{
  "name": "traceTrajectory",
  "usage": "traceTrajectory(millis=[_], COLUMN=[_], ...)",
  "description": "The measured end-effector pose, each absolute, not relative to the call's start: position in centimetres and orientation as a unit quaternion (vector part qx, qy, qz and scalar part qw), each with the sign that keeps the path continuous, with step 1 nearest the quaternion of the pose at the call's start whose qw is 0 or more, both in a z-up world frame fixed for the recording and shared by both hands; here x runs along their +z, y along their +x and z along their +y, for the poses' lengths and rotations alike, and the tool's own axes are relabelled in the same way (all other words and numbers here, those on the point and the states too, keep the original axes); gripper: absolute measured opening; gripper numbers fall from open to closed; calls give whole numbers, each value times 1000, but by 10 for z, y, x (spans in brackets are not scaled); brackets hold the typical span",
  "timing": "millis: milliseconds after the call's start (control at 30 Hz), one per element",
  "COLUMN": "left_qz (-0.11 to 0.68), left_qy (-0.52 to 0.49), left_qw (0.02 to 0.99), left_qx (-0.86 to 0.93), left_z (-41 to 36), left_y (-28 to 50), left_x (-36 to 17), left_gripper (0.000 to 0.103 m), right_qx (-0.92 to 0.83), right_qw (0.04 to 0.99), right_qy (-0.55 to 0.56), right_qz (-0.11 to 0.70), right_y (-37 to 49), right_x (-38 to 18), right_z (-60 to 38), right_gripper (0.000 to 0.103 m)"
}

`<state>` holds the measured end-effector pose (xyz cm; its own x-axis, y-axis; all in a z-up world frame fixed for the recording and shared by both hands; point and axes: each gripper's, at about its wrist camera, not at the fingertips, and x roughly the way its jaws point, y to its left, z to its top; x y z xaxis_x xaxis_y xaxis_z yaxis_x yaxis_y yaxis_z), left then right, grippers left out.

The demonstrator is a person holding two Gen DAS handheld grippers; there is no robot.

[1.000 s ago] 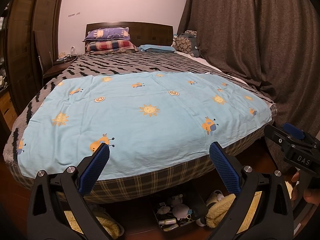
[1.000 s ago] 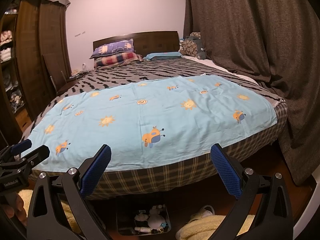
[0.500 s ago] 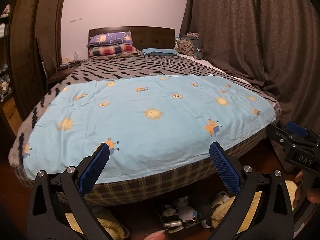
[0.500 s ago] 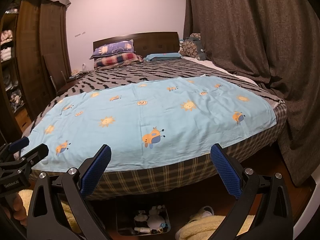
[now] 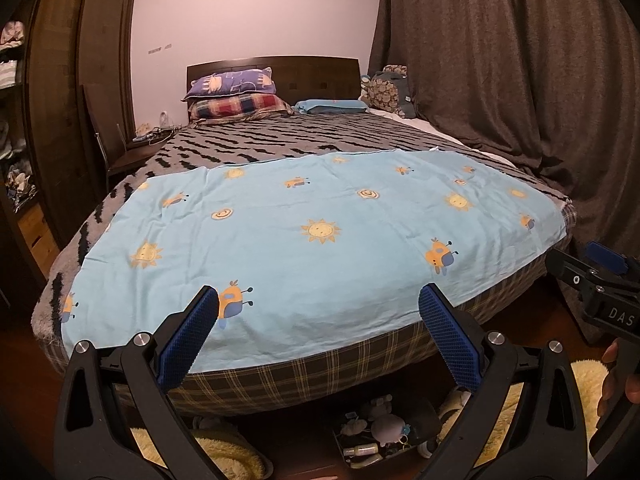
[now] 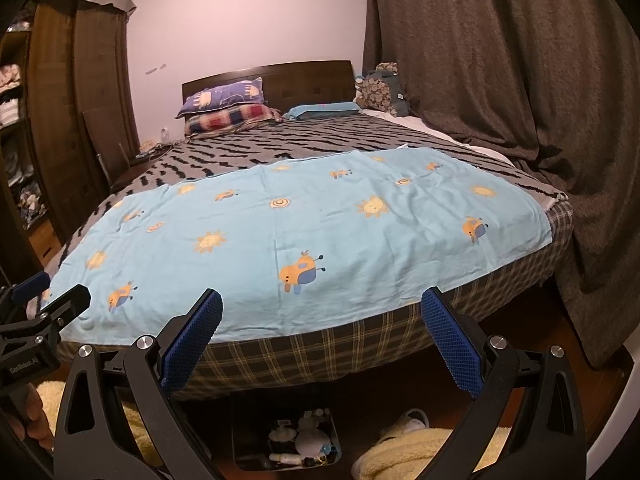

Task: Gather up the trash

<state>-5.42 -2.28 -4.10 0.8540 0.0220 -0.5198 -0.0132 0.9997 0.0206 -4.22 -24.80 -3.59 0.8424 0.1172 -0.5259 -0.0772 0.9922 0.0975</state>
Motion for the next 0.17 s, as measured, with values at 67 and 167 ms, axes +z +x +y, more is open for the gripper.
traceTrajectory(millis=[67, 167], left_qz=[274, 278], left_qy=[5, -4], left_qw=[962, 961], left_qx=[7, 6], left_z=[-22, -19], left_y=[-52, -48], left_x=[-41, -42], left_gripper=[95, 95], right_qx=[50, 50], right_qw=[959, 958], right_qy=[37, 36], right_qz=[277, 280], right_y=[-41, -37], right_x=[-37, -38], right_z=[-249, -249], right_gripper=[100, 100])
